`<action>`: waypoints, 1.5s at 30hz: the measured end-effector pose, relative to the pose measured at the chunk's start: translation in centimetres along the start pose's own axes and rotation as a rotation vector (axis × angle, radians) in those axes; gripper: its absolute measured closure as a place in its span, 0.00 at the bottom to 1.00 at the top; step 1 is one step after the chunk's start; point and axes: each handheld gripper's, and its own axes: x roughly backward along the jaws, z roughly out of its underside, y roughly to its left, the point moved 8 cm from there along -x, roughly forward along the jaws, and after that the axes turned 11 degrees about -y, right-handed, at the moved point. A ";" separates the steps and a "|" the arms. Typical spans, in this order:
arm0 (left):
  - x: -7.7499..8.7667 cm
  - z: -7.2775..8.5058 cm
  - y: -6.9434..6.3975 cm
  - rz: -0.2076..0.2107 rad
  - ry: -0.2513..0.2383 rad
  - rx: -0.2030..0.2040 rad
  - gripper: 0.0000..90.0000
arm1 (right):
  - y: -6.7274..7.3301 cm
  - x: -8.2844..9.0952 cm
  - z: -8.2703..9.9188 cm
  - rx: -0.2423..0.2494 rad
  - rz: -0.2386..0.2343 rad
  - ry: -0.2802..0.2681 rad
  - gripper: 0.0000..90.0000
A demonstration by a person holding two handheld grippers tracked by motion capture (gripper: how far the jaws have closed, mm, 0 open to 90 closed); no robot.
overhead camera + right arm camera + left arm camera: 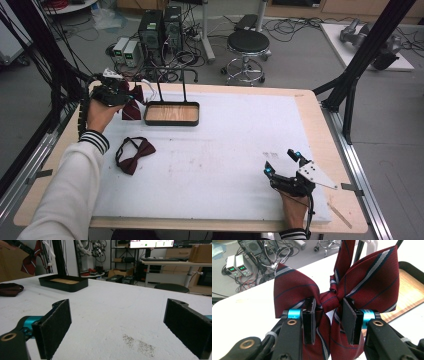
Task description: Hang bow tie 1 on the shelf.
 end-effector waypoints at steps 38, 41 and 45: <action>7.4 1.6 -4.2 0.209 -0.400 0.017 0.19 | 0.0 0.0 0.0 0.004 0.000 -0.006 0.08; 8.2 2.5 -4.7 0.221 -0.421 0.019 0.19 | -0.1 0.0 0.0 0.009 -0.001 -0.009 0.08; 9.1 3.7 -5.4 0.231 -0.449 0.031 0.19 | 0.0 0.1 0.0 0.004 0.000 -0.007 0.08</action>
